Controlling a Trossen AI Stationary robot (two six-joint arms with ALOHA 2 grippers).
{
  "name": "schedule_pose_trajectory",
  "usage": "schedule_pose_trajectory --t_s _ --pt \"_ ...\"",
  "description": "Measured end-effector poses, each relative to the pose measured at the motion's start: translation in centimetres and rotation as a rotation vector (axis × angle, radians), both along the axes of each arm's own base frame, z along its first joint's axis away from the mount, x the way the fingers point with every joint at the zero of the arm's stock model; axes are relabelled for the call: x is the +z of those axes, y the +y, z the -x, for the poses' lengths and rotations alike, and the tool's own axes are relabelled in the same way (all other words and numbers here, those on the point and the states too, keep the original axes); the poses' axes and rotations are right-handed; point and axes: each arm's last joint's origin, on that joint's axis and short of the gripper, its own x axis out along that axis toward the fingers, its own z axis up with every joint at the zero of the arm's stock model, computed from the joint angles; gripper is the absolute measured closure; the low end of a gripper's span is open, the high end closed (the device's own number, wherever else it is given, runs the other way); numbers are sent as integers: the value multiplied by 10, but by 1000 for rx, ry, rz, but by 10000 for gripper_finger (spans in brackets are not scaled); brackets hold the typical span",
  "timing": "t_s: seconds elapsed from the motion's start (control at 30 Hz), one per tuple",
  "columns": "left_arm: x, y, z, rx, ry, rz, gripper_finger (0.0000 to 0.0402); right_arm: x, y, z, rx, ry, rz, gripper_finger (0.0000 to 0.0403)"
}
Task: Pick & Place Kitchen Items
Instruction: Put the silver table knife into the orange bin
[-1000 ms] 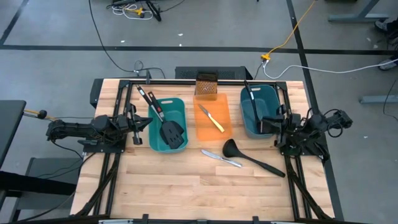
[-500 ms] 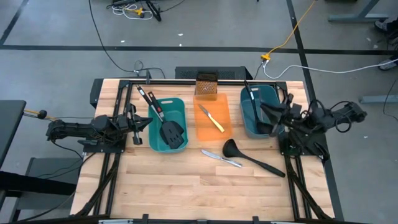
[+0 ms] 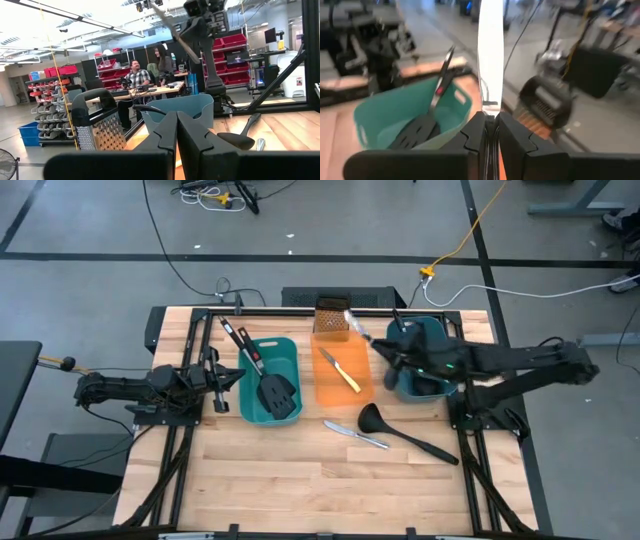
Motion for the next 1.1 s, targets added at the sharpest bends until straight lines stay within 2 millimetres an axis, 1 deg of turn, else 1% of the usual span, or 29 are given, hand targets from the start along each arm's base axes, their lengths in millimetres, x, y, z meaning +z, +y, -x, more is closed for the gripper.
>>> schedule_pose_trajectory --t_s 0.1,0.3,0.43,0.57,0.7,0.83,0.9,1.0,1.1 --pt "0 0 0 0 0 0 387 -8 -17 -20 20 68 -73 357" --pt "0 0 0 -1 0 0 387 -42 -45 -56 -10 167 -202 357" --pt "0 0 0 -1 0 0 387 -63 -57 -76 -31 188 -258 357" --pt "0 0 0 -1 0 -1 387 -79 -67 -89 -42 206 -276 357" --pt "0 0 0 -1 0 -1 387 -93 -73 -98 -40 215 -304 357" --pt "0 0 0 -1 0 -1 387 -110 -79 -99 -18 185 -354 357" --pt "0 0 0 -1 0 -1 387 -119 -81 -97 -17 156 -373 357" --pt "0 0 0 -1 0 -1 387 -130 -82 -92 -51 172 -380 357" --pt "0 0 0 -1 0 -1 387 -136 -82 -89 -82 179 -394 357"
